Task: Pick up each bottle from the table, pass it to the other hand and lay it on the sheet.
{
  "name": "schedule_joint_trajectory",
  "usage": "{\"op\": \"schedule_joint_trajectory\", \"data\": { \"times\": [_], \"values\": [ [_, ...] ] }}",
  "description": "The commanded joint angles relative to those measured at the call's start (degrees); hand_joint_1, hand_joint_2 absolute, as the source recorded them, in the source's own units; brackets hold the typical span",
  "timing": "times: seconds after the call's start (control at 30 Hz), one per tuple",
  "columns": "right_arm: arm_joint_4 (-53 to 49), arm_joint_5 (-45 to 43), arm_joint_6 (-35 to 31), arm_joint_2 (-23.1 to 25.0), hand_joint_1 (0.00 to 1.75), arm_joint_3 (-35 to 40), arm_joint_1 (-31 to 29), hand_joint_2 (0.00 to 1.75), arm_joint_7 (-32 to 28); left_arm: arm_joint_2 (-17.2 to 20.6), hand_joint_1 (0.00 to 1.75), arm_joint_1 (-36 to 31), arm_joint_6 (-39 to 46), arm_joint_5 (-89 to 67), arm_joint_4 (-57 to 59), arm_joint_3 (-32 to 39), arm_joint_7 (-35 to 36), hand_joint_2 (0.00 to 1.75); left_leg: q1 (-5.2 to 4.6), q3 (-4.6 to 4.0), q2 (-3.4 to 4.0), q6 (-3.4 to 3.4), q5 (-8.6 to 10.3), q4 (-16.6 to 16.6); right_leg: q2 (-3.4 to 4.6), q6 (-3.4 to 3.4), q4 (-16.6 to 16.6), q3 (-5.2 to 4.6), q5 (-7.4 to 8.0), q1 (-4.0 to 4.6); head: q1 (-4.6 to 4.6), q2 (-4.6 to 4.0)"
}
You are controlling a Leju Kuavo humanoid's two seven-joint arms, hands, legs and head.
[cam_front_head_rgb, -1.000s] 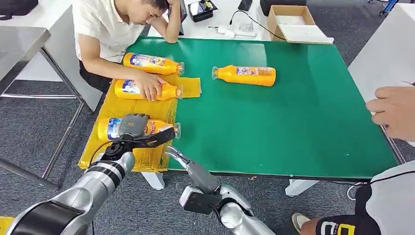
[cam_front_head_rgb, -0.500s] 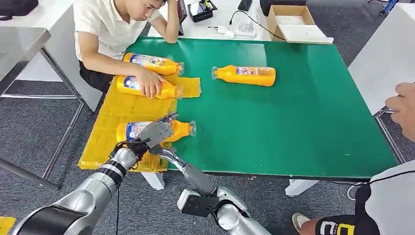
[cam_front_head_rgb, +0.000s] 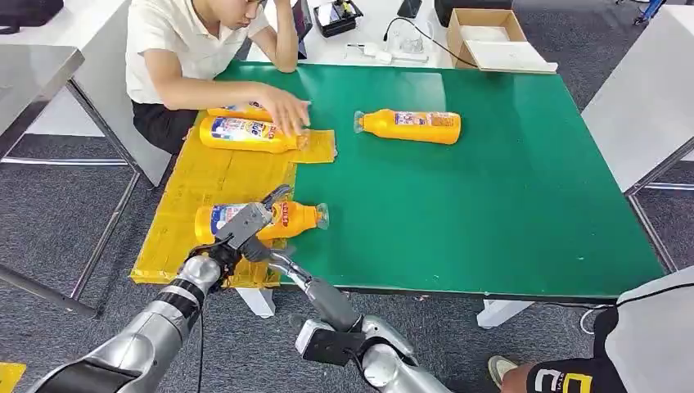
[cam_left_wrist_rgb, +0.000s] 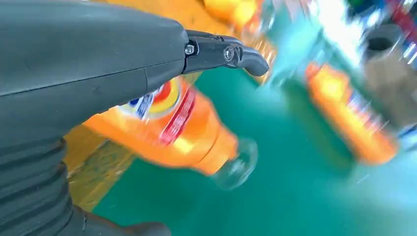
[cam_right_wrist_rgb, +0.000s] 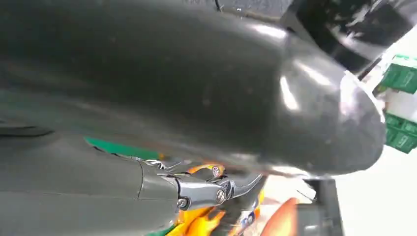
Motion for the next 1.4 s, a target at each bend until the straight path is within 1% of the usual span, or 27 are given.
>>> {"op": "schedule_joint_trajectory", "data": {
  "times": [0.03,0.07,0.1,0.17,0.2,0.27,0.3,0.37,0.4,0.43,0.47,0.5,0.6,0.67,0.73,0.77,0.8,0.83,0.87,0.93,0.97,1.03,1.1,1.13,1.23,1.33,1.4],
  "values": [
    [-7.9,-3.31,-5.3,-3.74,0.0,-4.61,4.36,0.0,-1.34,-4.26,0.0,15.84,-1.14,33.5,-32.44,6.28,4.83,1.75,0.02,0.14,-0.05,-0.03,-0.09,-0.02,-0.07,-0.06,-0.06,0.17,-0.1,0.03,-0.02,0.0],
    [-10.42,-3.81,-5.8,-4.43,0.0,-5.92,5.33,0.0,-1.27,-3.26,0.0,17.75,-0.84,36.01,-35.52,4.95,5.41,1.75,0.05,0.31,-0.07,-0.05,-0.21,0.01,-0.1,-0.11,-0.06,0.37,-0.22,0.06,0.0,0.0],
    [-13.8,-5.25,-6.81,-4.98,0.0,-8.7,7.0,1.75,-1.36,-2.13,0.0,20.31,-0.16,38.43,-38.92,3.76,6.07,1.75,0.02,0.17,0.04,-0.04,-0.15,0.01,0.01,-0.07,-0.04,0.16,-0.13,0.03,-0.02,0.0],
    [-18.72,-6.61,-7.35,-6.04,0.0,-12.32,9.55,1.75,-1.23,-0.76,0.0,24.51,1.09,38.87,-43.58,2.18,5.55,1.75,-0.01,0.11,0.08,-0.04,-0.14,-0.02,0.07,-0.05,-0.06,0.1,-0.1,0.0,0.0,0.0],
    [-21.91,-6.99,-7.96,-6.46,0.0,-14.84,11.45,1.75,-1.19,-0.31,0.0,27.86,1.78,38.28,-46.77,1.27,4.84,1.75,0.0,0.22,0.16,-0.06,-0.22,-0.02,0.13,-0.08,-0.07,0.19,-0.15,0.01,0.0,0.0],
    [-25.97,-7.03,-9.57,-6.74,0.0,-17.93,14.2,1.75,-1.1,0.05,0.0,32.7,3.51,35.74,-51.31,-0.5,3.02,1.75,-0.02,0.34,0.21,-0.08,-0.3,-0.04,0.16,-0.11,-0.09,0.28,-0.19,0.0,0.0,0.0],
    [-28.03,-7.16,-10.33,-6.89,0.0,-19.64,15.79,1.75,-0.98,-0.13,0.0,35.55,4.83,34.04,-53.88,-1.68,2.01,1.75,-0.02,0.24,0.13,-0.07,-0.26,-0.05,0.08,-0.1,-0.1,0.21,-0.17,0.0,-0.02,0.0],
    [-29.32,-6.31,-12.12,-6.89,0.0,-21.85,17.43,1.75,-0.77,-0.1,0.0,37.82,6.66,30.98,-56.29,-3.67,0.73,1.75,-0.05,0.09,0.06,-0.06,-0.22,-0.03,0.04,-0.06,-0.1,0.06,-0.15,-0.03,-0.02,0.0],
    [-29.18,-4.94,-13.82,-6.9,0.0,-23.11,17.86,1.75,-0.75,0.27,0.0,38.41,7.64,29.2,-57.19,-5.09,0.6,1.75,-0.01,0.22,0.05,-0.09,-0.32,0.0,0.02,-0.11,-0.09,0.21,-0.24,0.02,0.0,0.0],
    [-28.85,-3.36,-15.38,-6.96,0.0,-23.7,17.85,1.75,-0.8,0.52,0.0,38.5,8.34,28.19,-57.46,-5.75,0.39,1.75,-0.04,0.05,-0.01,-0.07,-0.22,-0.02,-0.04,-0.07,-0.1,0.02,-0.15,-0.02,-0.02,0.0],
    [-28.48,-2.49,-16.15,-7.22,0.0,-24.01,17.69,1.75,-0.89,0.56,0.0,38.51,8.7,27.7,-57.59,-6.07,0.37,1.75,0.01,0.2,0.0,-0.11,-0.34,0.05,-0.04,-0.13,-0.06,0.18,-0.26,0.03,0.0,0.0],
    [-26.39,8.55,-26.7,-7.92,0.0,-24.58,16.69,1.75,0.79,1.22,0.0,38.24,12.1,23.11,-57.71,-7.12,-0.05,1.75,0.0,0.12,-0.04,-0.09,-0.26,0.0,-0.08,-0.11,-0.09,0.09,-0.19,0.02,-0.02,0.0],
    [-25.55,8.43,-26.57,-8.38,0.0,-24.89,15.95,1.75,0.77,1.23,0.0,37.88,12.19,23.03,-57.64,-7.2,-0.08,1.75,0.01,0.13,0.02,-0.08,-0.25,-0.01,-0.01,-0.14,-0.13,0.12,-0.15,0.04,-0.02,0.0],
    [-25.48,8.43,-26.55,-8.17,0.0,-24.74,15.94,1.75,0.77,1.28,0.0,37.78,12.19,23.04,-57.59,-7.13,-0.08,1.75,-0.01,-0.02,0.02,-0.06,-0.19,-0.02,-0.01,-0.09,-0.13,-0.05,-0.09,0.01,0.0,0.0],
    [-25.48,8.43,-26.55,-8.17,0.0,-24.74,15.94,1.75,0.77,1.28,0.0,37.78,12.19,23.04,-57.59,-7.13,-0.08,1.75,0.02,0.13,0.03,-0.1,-0.22,-0.03,-0.01,-0.13,-0.12,0.08,-0.12,0.04,0.0,0.0],
    [-24.67,13.3,-30.35,-8.59,0.0,-24.44,15.53,1.75,2.0,1.44,0.0,37.51,14.07,20.6,-57.19,-7.13,-0.31,1.75,0.03,0.18,0.05,-0.12,-0.25,-0.01,0.01,-0.16,-0.11,0.13,-0.15,0.06,-0.02,0.0],
    [-23.89,14.15,-31.77,-9.18,0.0,-24.06,14.97,1.75,3.66,1.57,0.0,37.43,17.06,17.0,-56.71,-7.69,0.35,1.75,0.02,0.2,0.02,-0.11,-0.23,-0.05,-0.02,-0.15,-0.14,0.16,-0.14,0.05,-0.02,0.0],
    [-23.76,13.73,-31.77,-9.42,0.0,-24.33,14.77,1.75,3.84,1.71,0.0,37.48,18.68,14.72,-56.21,-7.95,1.15,1.75,0.02,0.14,0.02,-0.08,-0.18,-0.06,-0.02,-0.11,-0.16,0.11,-0.09,0.05,-0.02,0.0],
    [-23.42,15.35,-33.16,-9.73,0.0,-24.64,14.54,1.75,4.56,1.61,0.0,37.53,21.17,11.88,-55.75,-8.37,1.69,1.75,0.0,0.1,0.03,-0.06,-0.16,-0.05,-0.01,-0.08,-0.14,0.07,-0.08,0.02,-0.02,0.0],
    [-21.08,23.12,-36.61,-10.73,0.0,-24.87,13.24,1.75,9.44,1.38,0.0,37.48,24.16,8.87,-54.77,-9.12,2.65,1.75,0.04,0.4,0.05,-0.11,-0.27,-0.08,0.0,-0.17,-0.18,0.37,-0.19,0.07,-0.02,0.0],
    [-19.52,26.7,-37.27,-11.27,0.0,-25.04,12.4,1.75,12.12,1.35,0.0,37.45,24.78,8.05,-54.52,-9.34,2.98,1.75,0.02,0.3,0.05,-0.07,-0.23,-0.07,0.0,-0.11,-0.17,0.27,-0.14,0.04,-0.02,0.0],
    [-14.8,31.68,-37.64,-12.29,0.0,-25.13,9.65,1.75,16.4,1.56,0.0,37.33,26.8,5.25,-54.32,-9.99,3.29,1.75,0.02,0.36,0.11,-0.06,-0.23,-0.1,0.06,-0.11,-0.21,0.34,-0.12,0.04,-0.02,0.0],
    [-10.51,33.63,-36.3,-12.89,0.0,-25.13,7.3,1.75,18.72,1.41,0.0,37.29,25.88,6.14,-54.61,-10.21,3.41,1.75,-0.01,0.16,0.12,-0.03,-0.14,-0.1,0.08,-0.06,-0.21,0.14,-0.03,0.01,-0.02,0.0],
    [-7.46,33.83,-34.85,-13.33,0.0,-24.54,5.36,1.75,19.25,1.67,0.0,37.28,24.26,6.9,-54.6,-10.84,3.57,1.75,0.01,0.34,0.15,-0.06,-0.18,-0.14,0.11,-0.11,-0.27,0.33,-0.04,0.03,-0.02,0.0],
    [-0.93,33.15,-31.86,-12.62,0.0,-24.33,0.7,1.75,20.15,1.74,0.0,37.32,21.97,8.29,-53.62,-11.77,3.55,1.75,-0.03,0.1,0.13,-0.04,-0.12,-0.08,0.11,-0.06,-0.2,0.08,0.0,-0.01,0.0,0.0],
    [5.23,33.21,-28.38,-11.51,0.0,-23.51,-3.73,1.75,22.39,1.39,0.0,36.7,21.1,9.09,-53.18,-12.48,2.7,1.75,0.01,0.38,0.31,-0.11,-0.2,-0.11,0.25,-0.17,-0.19,0.3,-0.03,0.04,-0.02,0.0],
    [5.3,33.2,-28.28,-11.44,0.0,-23.5,-4.08,1.75,22.39,1.25,0.0,36.54,21.11,9.08,-53.25,-12.52,2.7,1.75,-0.01,0.13,0.2,-0.05,-0.13,-0.08,0.16,-0.08,-0.17,0.1,0.0,0.02,-0.02,0.0]
  ]
}}
